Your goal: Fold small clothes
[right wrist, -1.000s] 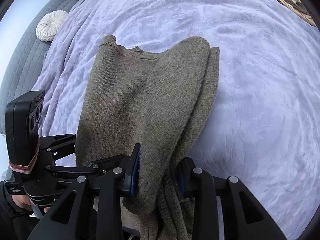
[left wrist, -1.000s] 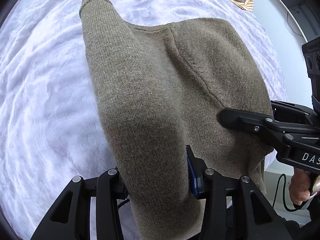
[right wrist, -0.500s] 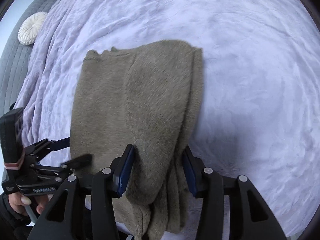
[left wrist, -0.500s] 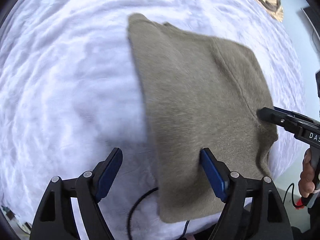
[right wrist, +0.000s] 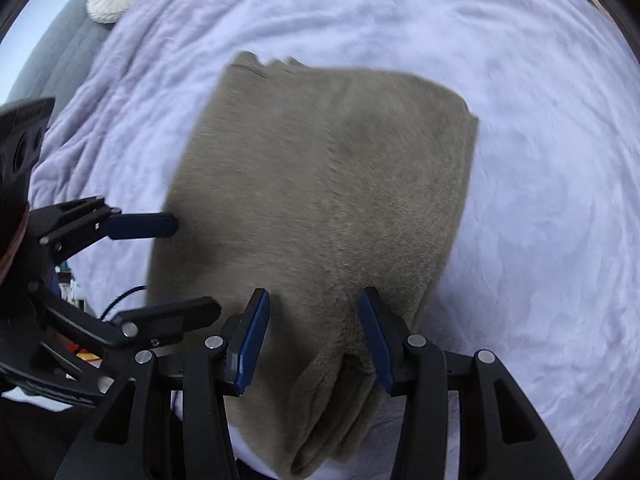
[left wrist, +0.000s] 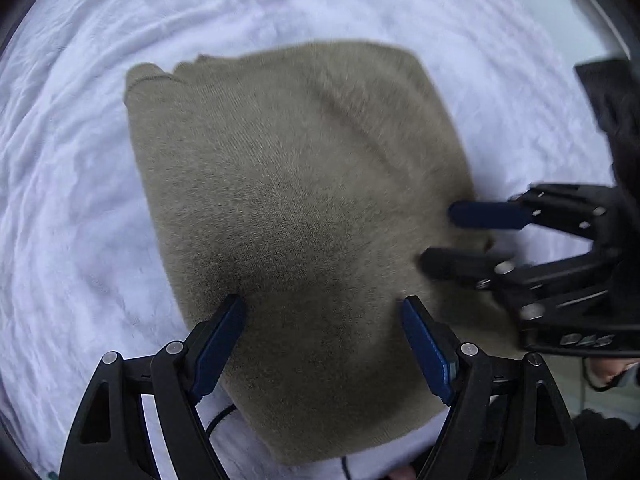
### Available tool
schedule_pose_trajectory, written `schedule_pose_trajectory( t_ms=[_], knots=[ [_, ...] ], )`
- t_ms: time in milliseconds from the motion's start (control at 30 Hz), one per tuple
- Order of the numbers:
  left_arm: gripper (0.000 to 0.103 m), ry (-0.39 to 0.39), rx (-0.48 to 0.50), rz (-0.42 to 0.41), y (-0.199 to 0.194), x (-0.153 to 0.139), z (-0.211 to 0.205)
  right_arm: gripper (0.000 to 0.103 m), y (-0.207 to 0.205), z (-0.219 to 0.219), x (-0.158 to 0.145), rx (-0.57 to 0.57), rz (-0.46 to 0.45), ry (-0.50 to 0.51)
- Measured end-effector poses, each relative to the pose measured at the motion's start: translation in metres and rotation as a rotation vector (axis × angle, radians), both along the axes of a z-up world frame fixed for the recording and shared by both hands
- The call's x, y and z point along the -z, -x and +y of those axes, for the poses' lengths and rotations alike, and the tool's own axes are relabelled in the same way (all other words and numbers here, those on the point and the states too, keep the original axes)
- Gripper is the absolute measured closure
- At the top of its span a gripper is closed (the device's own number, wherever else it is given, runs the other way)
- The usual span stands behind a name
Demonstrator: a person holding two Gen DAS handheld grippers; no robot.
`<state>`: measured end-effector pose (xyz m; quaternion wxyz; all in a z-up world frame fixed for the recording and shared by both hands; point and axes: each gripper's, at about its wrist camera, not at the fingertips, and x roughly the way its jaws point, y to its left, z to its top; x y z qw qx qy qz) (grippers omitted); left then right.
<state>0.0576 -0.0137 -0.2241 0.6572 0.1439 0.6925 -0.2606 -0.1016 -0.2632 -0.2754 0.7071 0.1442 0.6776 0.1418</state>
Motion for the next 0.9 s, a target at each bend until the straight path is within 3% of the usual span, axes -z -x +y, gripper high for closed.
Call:
schedule_pose_trajectory(
  t_ms=[233, 433, 500, 633, 800, 900],
  knots=[
    [0.02, -0.031, -0.014, 0.016, 0.0, 0.014, -0.007, 0.053, -0.007, -0.003, 0.009, -0.01, 0.019, -0.045],
    [0.02, -0.099, 0.056, -0.027, 0.013, -0.002, -0.019, 0.052, -0.012, 0.008, 0.008, -0.042, 0.042, 0.009],
    [0.02, -0.103, 0.095, -0.088, 0.02, -0.022, -0.018, 0.048, -0.012, 0.009, -0.005, -0.065, 0.037, 0.038],
    [0.02, -0.109, 0.106, -0.166, 0.029, -0.051, -0.002, 0.03, -0.003, 0.014, -0.046, -0.057, -0.054, 0.073],
    [0.02, -0.076, 0.072, -0.259, 0.038, -0.092, 0.02, 0.03, 0.007, 0.02, -0.087, 0.035, -0.098, 0.152],
    [0.02, -0.066, 0.072, -0.344, 0.032, -0.113, 0.02, 0.03, 0.014, 0.035, -0.108, 0.027, -0.12, 0.222]
  ],
)
